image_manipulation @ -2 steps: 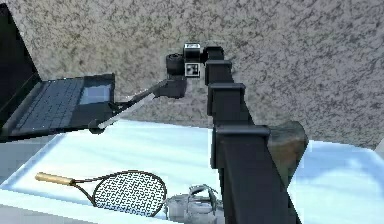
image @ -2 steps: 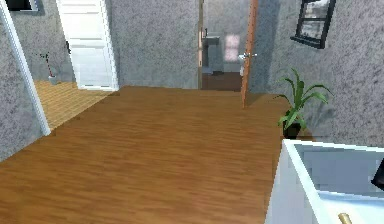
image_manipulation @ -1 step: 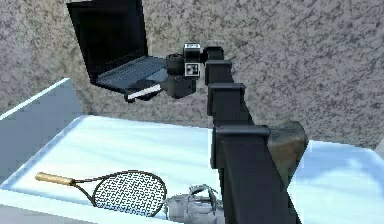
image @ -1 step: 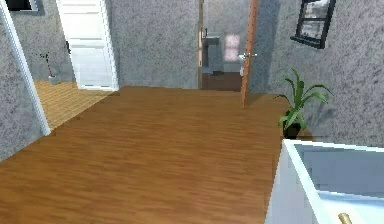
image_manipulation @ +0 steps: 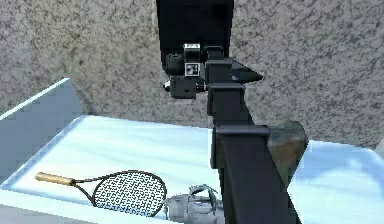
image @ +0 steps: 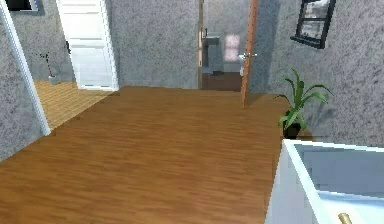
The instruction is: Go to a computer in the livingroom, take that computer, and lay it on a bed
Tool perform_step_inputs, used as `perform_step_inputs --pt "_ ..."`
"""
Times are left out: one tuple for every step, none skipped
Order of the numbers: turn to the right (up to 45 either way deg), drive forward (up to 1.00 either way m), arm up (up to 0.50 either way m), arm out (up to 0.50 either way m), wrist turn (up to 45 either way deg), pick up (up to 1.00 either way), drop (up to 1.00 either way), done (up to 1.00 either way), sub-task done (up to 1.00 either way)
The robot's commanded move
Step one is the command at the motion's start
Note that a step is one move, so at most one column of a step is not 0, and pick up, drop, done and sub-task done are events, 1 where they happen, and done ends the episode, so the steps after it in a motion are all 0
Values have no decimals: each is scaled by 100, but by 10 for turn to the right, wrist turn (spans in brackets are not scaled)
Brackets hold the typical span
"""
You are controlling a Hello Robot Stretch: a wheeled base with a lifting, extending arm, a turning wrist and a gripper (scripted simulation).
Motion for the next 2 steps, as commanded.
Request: perform_step_inputs --pt "0 0 -16 0 0 0 0 0 0" --pt "0 0 -32 0 0 0 0 0 0"
